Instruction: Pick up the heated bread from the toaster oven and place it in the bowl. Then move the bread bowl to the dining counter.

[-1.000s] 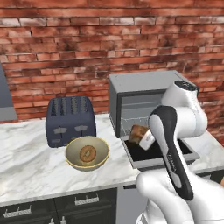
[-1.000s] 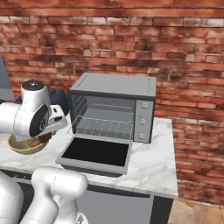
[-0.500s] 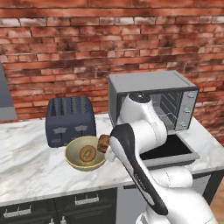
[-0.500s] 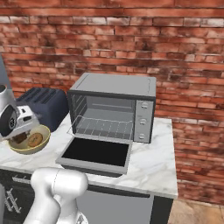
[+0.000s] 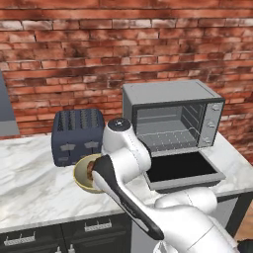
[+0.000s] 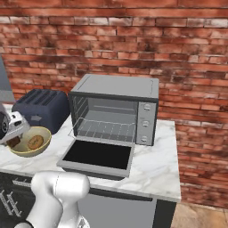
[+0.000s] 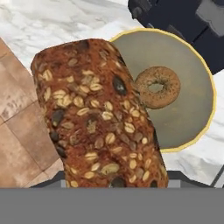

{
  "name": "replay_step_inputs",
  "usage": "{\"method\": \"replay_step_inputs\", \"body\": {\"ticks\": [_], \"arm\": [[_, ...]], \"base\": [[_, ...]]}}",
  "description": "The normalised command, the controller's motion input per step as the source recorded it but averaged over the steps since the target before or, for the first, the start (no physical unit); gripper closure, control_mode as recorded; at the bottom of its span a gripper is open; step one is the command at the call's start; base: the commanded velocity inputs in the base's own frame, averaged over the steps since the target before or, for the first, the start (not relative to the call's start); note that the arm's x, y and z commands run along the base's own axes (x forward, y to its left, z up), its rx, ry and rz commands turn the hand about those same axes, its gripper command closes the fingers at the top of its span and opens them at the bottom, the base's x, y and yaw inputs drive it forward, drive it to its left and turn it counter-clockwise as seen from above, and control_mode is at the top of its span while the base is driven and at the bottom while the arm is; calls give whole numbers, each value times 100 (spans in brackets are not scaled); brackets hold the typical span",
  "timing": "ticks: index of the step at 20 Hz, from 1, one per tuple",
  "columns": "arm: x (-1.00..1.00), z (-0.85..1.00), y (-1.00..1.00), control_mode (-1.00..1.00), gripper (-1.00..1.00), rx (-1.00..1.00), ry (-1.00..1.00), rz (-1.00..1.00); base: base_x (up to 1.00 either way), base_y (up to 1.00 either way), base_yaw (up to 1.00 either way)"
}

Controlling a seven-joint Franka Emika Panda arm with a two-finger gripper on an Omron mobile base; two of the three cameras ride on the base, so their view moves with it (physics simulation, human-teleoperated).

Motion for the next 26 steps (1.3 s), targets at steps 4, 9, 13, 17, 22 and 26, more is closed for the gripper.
{"method": "replay_step_inputs", "body": {"ticks": [4, 9, 13, 17, 22, 26], "arm": [[78, -39, 16, -100, 100, 0, 1, 3], [86, -48, 0, -100, 100, 0, 4, 0], [60, -46, 2, -100, -100, 0, 4, 0], [12, -1, 21, -100, -100, 0, 1, 0], [0, 5, 9, -100, -100, 0, 0, 0], [-26, 9, 0, -100, -100, 0, -2, 0]], "base": [[0, 0, 0], [0, 0, 0], [0, 0, 0], [0, 0, 0], [0, 0, 0], [0, 0, 0]]}}
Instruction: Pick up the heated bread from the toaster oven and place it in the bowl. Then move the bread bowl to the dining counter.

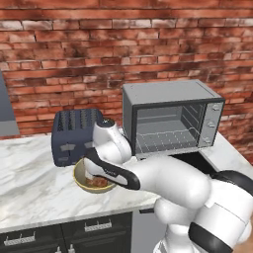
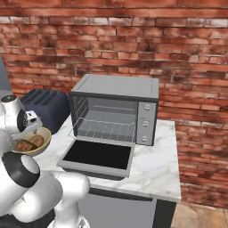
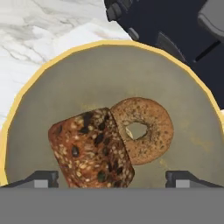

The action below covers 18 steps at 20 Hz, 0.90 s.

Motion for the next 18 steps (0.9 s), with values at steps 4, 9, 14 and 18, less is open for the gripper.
{"method": "replay_step_inputs", "body": {"ticks": [4, 9, 14, 18], "arm": [[-86, 15, 0, -100, -100, 0, 0, 5], [-62, 1, -26, -100, -100, 5, -1, -7], [-1, 10, -63, -100, -100, 28, 0, -43], [4, 20, -57, -100, -100, 30, 3, -51]], "base": [[0, 0, 0], [0, 0, 0], [0, 0, 0], [0, 0, 0]]}}
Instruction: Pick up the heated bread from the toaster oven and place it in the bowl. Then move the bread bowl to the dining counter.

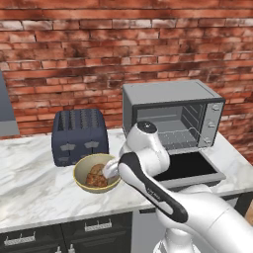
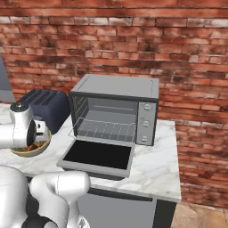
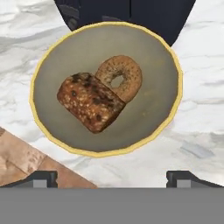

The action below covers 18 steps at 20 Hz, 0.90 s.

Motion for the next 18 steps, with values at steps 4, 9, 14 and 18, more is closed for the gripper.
{"method": "replay_step_inputs", "body": {"ticks": [4, 9, 14, 18], "arm": [[9, 1, -27, -100, -100, 29, 16, -47], [10, -1, 2, -100, -100, 7, 10, -3], [47, -12, 0, -100, -100, 0, 4, -13], [47, -12, 0, -100, -100, 0, 14, -20]], "base": [[0, 0, 0], [0, 0, 0], [0, 0, 0], [0, 0, 0]]}}
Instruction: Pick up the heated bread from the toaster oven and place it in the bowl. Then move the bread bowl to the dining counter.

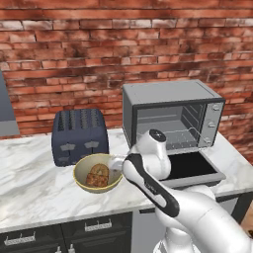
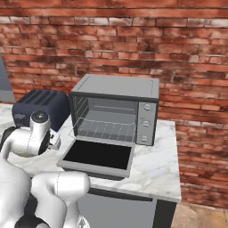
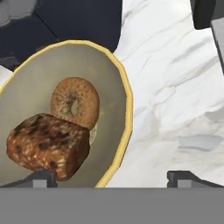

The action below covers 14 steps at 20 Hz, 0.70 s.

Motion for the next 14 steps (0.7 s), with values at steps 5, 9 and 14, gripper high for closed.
{"method": "replay_step_inputs", "body": {"ticks": [5, 9, 14], "arm": [[28, -9, -1, -100, -100, 2, 22, -17], [23, -6, 0, -100, -100, 1, 20, -1], [12, -28, 2, -100, -100, 0, 12, -2]], "base": [[0, 0, 0], [0, 0, 0], [0, 0, 0]]}}
